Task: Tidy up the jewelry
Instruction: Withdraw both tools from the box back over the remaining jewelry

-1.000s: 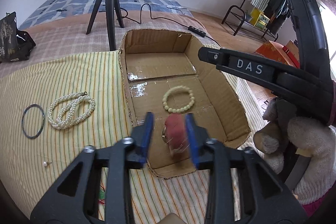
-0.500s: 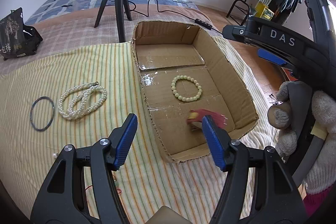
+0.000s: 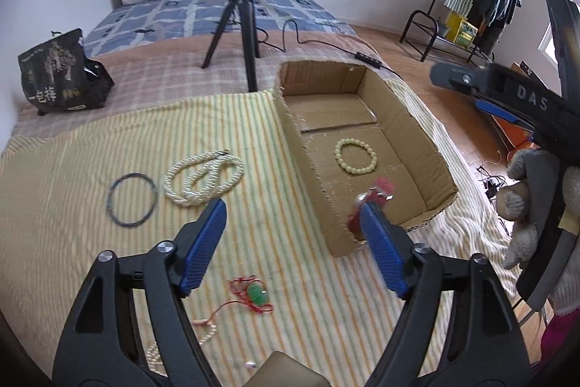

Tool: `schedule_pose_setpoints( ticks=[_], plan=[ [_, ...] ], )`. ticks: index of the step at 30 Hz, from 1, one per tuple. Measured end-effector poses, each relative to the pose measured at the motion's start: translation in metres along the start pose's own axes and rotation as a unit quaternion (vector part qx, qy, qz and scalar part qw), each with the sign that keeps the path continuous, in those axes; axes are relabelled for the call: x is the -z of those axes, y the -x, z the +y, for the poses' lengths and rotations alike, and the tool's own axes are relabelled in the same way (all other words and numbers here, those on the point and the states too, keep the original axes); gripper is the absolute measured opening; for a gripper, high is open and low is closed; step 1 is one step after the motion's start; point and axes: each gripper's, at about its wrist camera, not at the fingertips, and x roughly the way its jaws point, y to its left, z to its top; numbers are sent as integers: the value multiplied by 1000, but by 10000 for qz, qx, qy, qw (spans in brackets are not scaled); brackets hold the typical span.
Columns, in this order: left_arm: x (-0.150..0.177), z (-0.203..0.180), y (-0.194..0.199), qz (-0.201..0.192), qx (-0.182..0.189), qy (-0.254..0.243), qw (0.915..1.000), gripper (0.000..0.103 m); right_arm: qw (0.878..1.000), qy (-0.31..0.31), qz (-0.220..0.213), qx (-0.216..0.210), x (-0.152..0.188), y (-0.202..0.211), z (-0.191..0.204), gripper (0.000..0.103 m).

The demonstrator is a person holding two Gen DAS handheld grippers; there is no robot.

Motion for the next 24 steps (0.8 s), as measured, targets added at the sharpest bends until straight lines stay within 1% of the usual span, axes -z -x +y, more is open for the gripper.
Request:
schedule_pose_setpoints(
  ticks=[5, 9, 12, 20, 24],
  plan=[
    [1, 24, 17, -144, -323, -6, 9994, 80, 9998, 126, -43, -153, 11, 17, 13, 103],
    [5, 50, 27, -104, -531, 109, 9985, 80, 9992, 278, -95, -264, 22, 30, 27, 103],
    [11, 69, 38, -118, -644, 142, 9978, 80, 9980, 452, -92, -426, 34, 38, 41, 103],
    [22, 109, 64, -250, -835, 143, 9961, 80, 9922, 932, -62, -822, 64, 55, 82, 103],
    [28, 126, 70, -232, -792, 190, 9964, 80, 9887, 1113, -4, -1006, 77, 58, 99, 103]
  ],
)
